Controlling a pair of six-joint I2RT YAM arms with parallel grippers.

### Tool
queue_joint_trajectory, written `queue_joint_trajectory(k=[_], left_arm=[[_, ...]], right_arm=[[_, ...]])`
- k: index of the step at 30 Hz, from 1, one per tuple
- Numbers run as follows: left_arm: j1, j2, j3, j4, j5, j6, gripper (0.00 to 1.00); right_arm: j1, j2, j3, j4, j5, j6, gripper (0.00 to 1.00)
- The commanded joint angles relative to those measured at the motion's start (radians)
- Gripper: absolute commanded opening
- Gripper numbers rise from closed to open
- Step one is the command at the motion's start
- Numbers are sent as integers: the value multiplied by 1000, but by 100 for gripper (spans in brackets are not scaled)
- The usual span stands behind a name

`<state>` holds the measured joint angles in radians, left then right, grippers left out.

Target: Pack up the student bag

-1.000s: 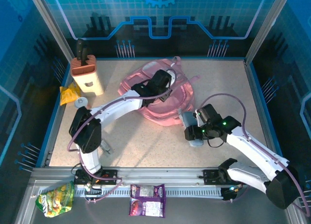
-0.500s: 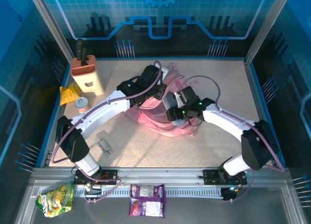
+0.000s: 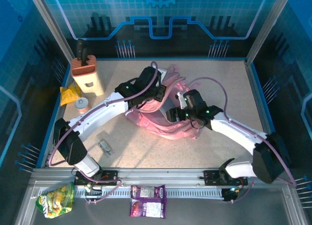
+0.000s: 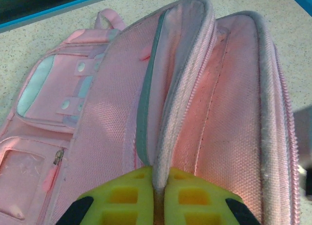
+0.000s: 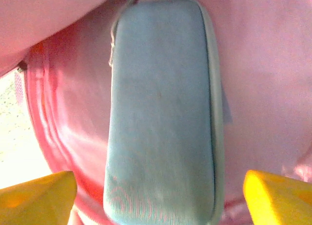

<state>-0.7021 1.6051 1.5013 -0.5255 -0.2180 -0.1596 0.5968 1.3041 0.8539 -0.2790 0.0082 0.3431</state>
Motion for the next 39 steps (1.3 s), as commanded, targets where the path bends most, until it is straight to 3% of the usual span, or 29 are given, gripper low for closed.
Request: queue_joint_trajectory(k=[1,5,7,14,18,23,25,29,33,39], left_arm=[[6,-58,-2,89,32,-33,0],[6,-62,-11,88,35,-50,0],[6,-59,-12,87,48,-59,0],[6,-65,-53,119,125,-110,0],[7,-71,-77,116,128,-138,0],[6,-70,-119,135,126,-163,2],[6,-66,-144,169,147,-190,18],[7,-69,-192,253,247,-240,36],[7,-147,-266,280,260,-296,45],[34,-367,-512,334,126,-390,56]], right_arm=[[6,-42,-107,-27,4,110,80],[11,-62,-190,120,-119,160,61],[23,-37,-174,159,-123,148,54],[7,132,-43,302,-119,90,43],[-6,200,13,335,-176,48,46],[-4,63,-82,299,-159,56,59],[-4,-9,-119,239,-136,63,62],[-5,-130,-156,101,-135,81,67],[10,-236,-167,-48,-120,106,71],[63,-267,-186,-156,-137,126,78]])
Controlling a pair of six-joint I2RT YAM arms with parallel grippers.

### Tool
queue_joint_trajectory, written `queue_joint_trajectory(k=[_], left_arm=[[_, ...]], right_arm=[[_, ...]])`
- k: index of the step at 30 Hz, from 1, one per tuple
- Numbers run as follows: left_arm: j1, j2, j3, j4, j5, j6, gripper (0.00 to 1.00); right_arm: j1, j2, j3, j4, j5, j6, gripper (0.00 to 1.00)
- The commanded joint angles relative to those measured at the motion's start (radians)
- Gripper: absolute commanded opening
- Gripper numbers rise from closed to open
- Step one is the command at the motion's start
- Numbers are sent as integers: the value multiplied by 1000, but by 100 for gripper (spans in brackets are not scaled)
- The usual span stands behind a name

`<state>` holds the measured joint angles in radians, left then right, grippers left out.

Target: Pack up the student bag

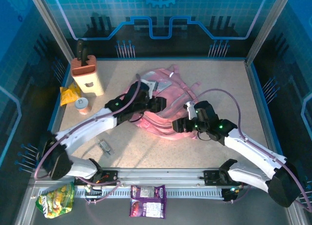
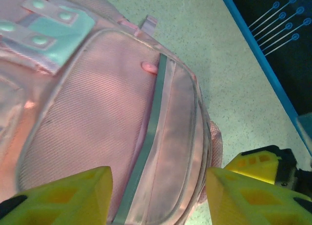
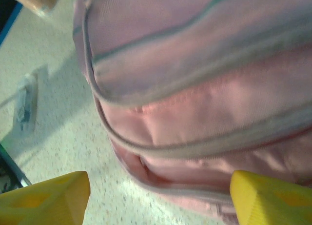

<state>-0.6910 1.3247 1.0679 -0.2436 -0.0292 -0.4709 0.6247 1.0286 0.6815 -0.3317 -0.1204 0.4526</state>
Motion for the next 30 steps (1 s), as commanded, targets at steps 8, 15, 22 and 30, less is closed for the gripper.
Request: queue_joint_trajectory(k=[8,15,22,30], left_arm=[[152,-206,-332,93,-82,-300,60],[238,-168,-450,213,-61,-457,62],[271,-71,-450,267,-81,-528,58],[290,49,-466,380,-65,-645,40]], right_arm=[[173,108,16,-14,-42,91,81],[196,168,3,111,-57,164,82],[195,206,8,138,-4,172,83],[180,228,19,150,-2,175,83]])
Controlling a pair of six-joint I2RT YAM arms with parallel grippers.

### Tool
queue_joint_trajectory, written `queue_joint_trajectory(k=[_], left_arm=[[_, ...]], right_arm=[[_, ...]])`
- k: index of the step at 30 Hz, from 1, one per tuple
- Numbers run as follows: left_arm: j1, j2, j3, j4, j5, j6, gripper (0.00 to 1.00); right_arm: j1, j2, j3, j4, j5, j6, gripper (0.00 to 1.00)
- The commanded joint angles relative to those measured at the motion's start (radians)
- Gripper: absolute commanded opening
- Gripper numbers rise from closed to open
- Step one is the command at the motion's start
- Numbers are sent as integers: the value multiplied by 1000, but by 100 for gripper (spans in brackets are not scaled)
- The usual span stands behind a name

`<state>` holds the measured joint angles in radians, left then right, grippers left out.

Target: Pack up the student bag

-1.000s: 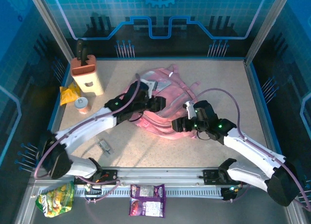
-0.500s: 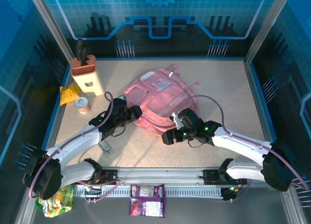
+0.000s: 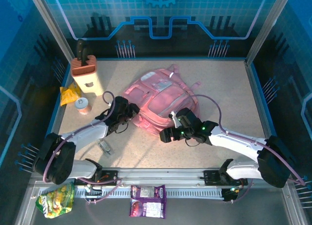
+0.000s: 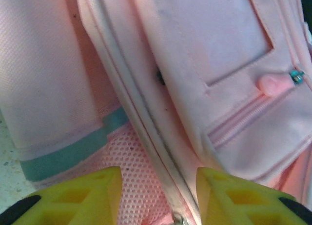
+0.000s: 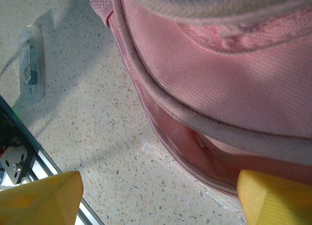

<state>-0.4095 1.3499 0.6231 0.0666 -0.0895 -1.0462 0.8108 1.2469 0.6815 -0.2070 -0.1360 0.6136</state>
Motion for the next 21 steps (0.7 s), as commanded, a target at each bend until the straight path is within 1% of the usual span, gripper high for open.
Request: queue_joint_trajectory(k=[1,4,8,10,14,18,19,20,21], left_arm=[[10,31,-25,72,-12,-84,38],[21,58,-35,122,-9,-111,37],[23,123,4,167,23,-135,36],[24,156,19,206,40,-155,33],[23,203,28,298,54,-192,21],[21,214,56,301,72,-196,11],[19,212,59,302,82,-195,5],[15,209,59,312,86,-194,0],[9,202,59,320,87,-191,0]], right_arm=[[-8,12,18,26,14,16,84],[-22,22,19,30,3,14,84],[-35,38,24,35,-2,8,84],[-41,45,25,44,-4,9,84],[-56,63,31,40,5,-6,84],[-100,67,49,24,4,-30,84],[-114,67,58,18,0,-43,84],[-126,67,70,10,2,-57,84],[-138,68,79,5,5,-68,85]])
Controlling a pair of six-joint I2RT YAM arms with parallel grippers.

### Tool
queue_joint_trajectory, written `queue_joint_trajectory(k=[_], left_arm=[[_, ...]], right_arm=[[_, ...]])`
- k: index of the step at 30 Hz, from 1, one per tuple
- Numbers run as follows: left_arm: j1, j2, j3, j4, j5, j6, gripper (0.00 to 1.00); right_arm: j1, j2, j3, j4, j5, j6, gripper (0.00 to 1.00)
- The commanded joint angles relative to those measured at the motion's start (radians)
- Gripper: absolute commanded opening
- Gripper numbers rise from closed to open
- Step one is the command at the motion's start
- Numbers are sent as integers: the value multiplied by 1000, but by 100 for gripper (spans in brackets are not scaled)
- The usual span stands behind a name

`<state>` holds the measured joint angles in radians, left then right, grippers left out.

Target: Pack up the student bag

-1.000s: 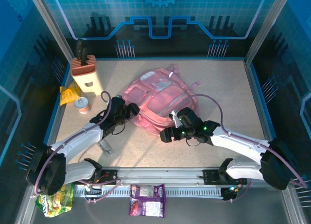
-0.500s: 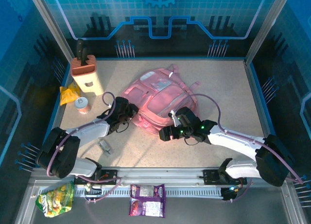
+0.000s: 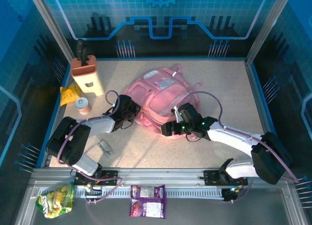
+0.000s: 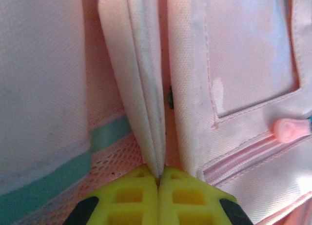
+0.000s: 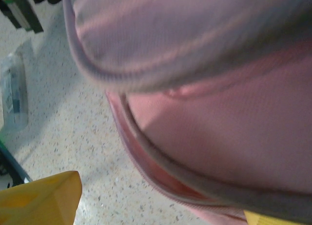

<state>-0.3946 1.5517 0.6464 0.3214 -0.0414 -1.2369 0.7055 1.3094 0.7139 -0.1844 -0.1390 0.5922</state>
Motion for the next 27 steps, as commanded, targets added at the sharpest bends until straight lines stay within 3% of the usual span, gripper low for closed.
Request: queue_joint_trajectory(k=[1,11,14,17,27], left_arm=[[-13,-7,39,63,38,2,0],[-177,-92,52,6,-11,-15,0],[-257,-107,44,17,-67,-42,0],[-280,-92,59,24,-70,-40,0],[-318,-99,53,69,-94,-79,0]], right_arm=[[-45,8,57,-22,9,-58,85],[-205,141,214,-26,-9,-126,90],[-251,189,267,-52,-8,-141,93],[-279,209,309,-115,-14,-150,94],[-234,-14,219,-305,72,-188,95]])
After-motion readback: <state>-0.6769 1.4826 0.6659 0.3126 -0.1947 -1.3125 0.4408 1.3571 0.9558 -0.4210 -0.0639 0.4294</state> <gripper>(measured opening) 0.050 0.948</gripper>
